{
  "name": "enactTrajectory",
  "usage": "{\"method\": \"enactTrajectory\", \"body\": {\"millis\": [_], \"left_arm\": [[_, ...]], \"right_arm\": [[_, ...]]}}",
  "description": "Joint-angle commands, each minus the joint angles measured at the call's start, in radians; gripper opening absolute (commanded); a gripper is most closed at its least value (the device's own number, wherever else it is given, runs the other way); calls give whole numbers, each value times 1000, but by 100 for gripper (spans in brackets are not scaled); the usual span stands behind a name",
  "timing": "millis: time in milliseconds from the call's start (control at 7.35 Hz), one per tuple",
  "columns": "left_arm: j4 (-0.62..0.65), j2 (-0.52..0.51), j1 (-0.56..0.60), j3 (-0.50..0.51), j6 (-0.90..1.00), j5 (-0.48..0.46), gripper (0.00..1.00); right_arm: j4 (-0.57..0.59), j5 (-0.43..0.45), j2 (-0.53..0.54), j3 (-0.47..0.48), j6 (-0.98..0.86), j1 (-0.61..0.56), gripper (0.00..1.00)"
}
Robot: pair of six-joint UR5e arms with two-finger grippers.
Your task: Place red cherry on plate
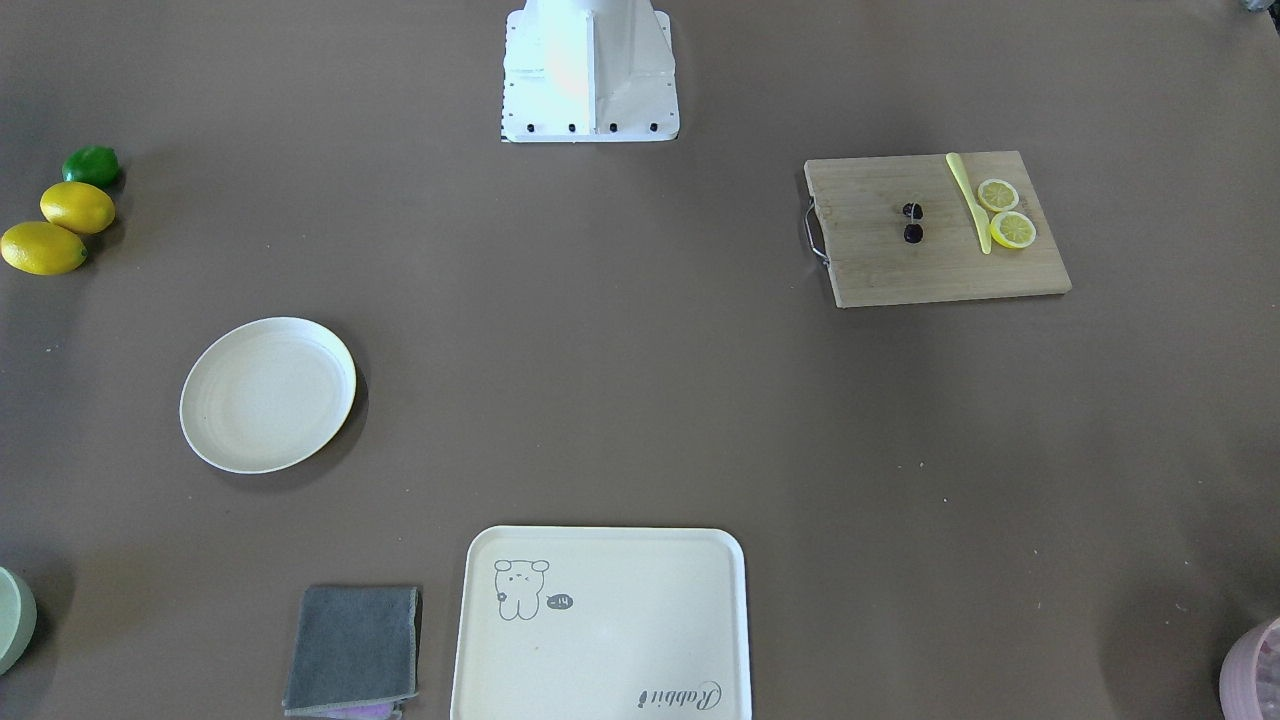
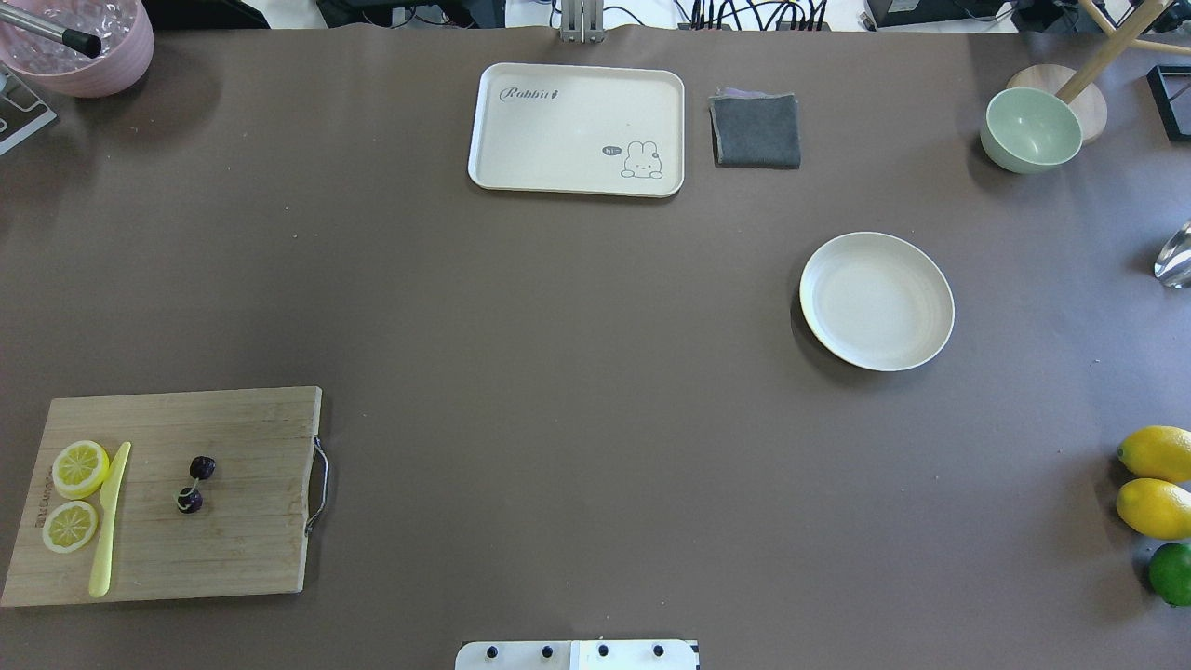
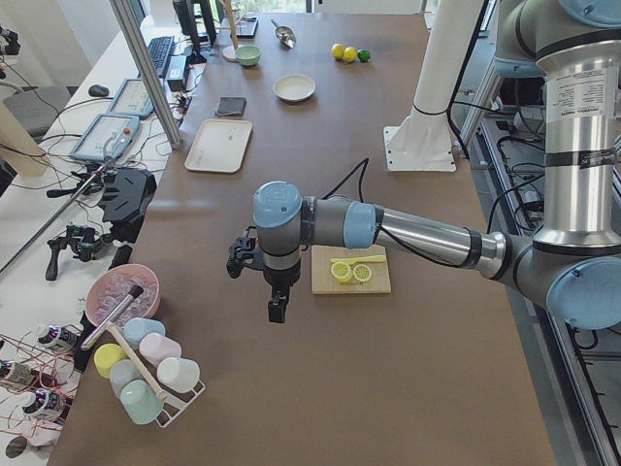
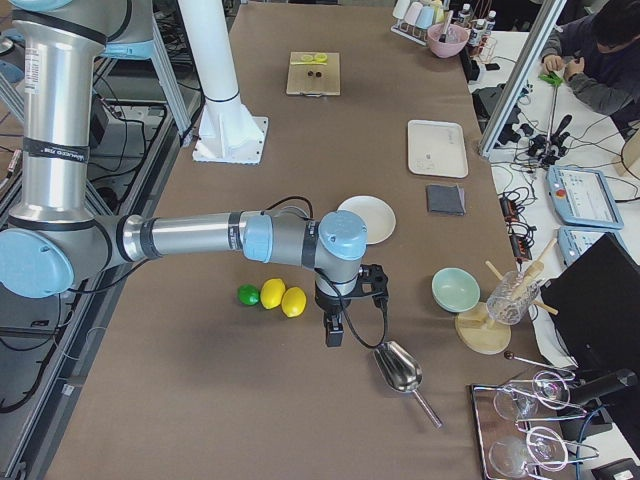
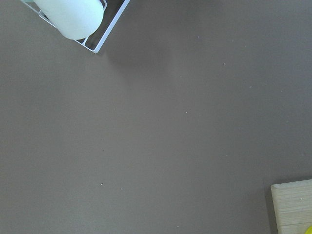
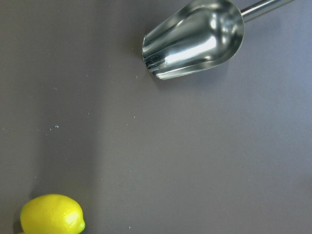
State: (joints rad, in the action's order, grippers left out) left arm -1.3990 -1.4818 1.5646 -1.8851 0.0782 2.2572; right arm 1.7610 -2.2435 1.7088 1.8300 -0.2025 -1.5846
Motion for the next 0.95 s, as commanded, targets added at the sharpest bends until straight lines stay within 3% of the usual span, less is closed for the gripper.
{"method": "enactTrajectory", "body": {"millis": [0, 408, 544, 816], "left_arm": [[2, 3, -8, -6, 12, -11, 98], [0, 5, -5, -34, 17, -1, 98], [0, 5, -5, -43, 15, -1, 98], [0, -6, 0, -52, 17, -1, 98]], "right_arm": [[0, -2, 0, 0, 0, 0, 100], [-3, -2, -9, 5, 2, 0, 100], [-15, 1, -9, 44, 3, 0, 100], [-186, -1, -3, 66, 27, 0, 100]]}}
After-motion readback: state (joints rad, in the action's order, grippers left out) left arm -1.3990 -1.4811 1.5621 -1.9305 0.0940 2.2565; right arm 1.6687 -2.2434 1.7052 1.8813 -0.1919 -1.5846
